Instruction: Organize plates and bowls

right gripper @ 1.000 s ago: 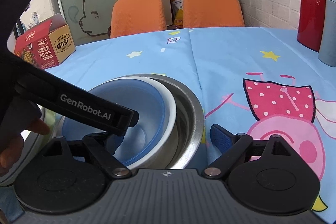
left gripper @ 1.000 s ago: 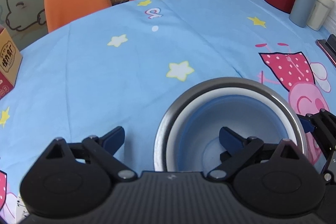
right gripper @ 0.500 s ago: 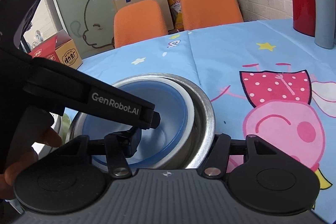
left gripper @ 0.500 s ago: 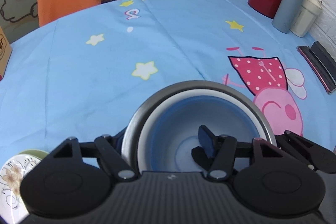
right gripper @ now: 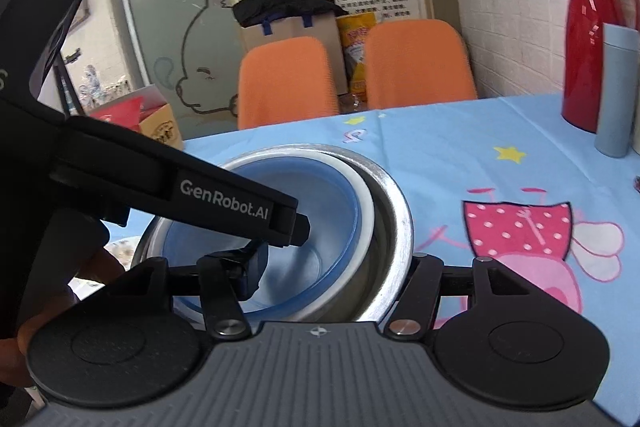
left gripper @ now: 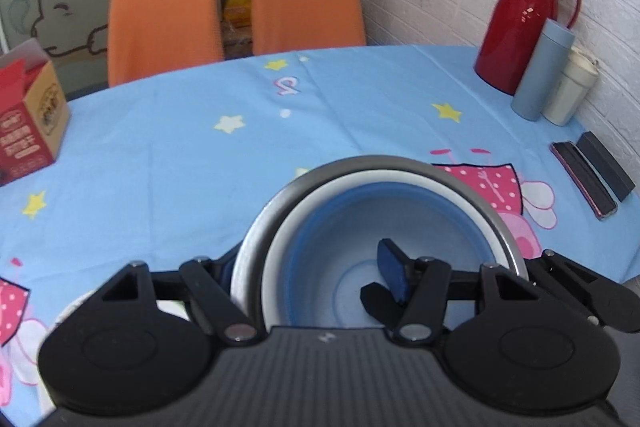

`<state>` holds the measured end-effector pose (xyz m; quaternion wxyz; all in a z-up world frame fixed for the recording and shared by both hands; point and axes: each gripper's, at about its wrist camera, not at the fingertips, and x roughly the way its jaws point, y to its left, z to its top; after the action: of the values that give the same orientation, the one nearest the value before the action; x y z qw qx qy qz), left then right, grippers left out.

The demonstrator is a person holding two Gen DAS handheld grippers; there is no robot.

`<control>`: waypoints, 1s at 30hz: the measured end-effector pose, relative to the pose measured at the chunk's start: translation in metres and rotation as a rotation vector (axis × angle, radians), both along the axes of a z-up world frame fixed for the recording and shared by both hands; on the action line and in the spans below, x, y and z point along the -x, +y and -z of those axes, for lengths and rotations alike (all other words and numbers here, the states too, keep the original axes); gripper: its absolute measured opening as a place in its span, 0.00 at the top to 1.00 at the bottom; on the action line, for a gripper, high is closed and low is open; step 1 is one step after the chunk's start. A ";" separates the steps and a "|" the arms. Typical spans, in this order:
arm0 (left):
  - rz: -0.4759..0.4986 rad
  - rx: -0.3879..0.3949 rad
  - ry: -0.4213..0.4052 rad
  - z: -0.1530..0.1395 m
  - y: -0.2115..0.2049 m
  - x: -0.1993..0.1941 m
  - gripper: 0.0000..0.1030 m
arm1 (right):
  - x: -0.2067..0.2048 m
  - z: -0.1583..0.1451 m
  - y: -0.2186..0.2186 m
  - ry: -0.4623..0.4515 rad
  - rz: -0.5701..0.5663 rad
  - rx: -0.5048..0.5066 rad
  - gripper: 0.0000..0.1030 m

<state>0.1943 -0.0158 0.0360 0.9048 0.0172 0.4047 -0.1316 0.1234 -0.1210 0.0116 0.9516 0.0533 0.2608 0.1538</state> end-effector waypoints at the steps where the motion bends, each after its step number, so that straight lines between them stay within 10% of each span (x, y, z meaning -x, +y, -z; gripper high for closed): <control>1: -0.032 -0.006 -0.010 -0.004 0.014 0.003 0.42 | -0.002 -0.002 0.011 -0.005 -0.033 -0.003 0.03; 13: -0.290 0.027 0.044 0.015 0.146 0.025 0.42 | -0.014 0.013 0.122 0.060 -0.303 0.017 0.00; 30: -0.248 0.062 0.046 0.043 0.153 0.029 0.31 | -0.009 0.035 0.139 0.113 -0.298 0.089 0.00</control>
<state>0.1658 0.1376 -0.0069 0.9047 -0.0638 0.4202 -0.0314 0.1327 0.0177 -0.0233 0.9035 -0.0196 0.3255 0.2781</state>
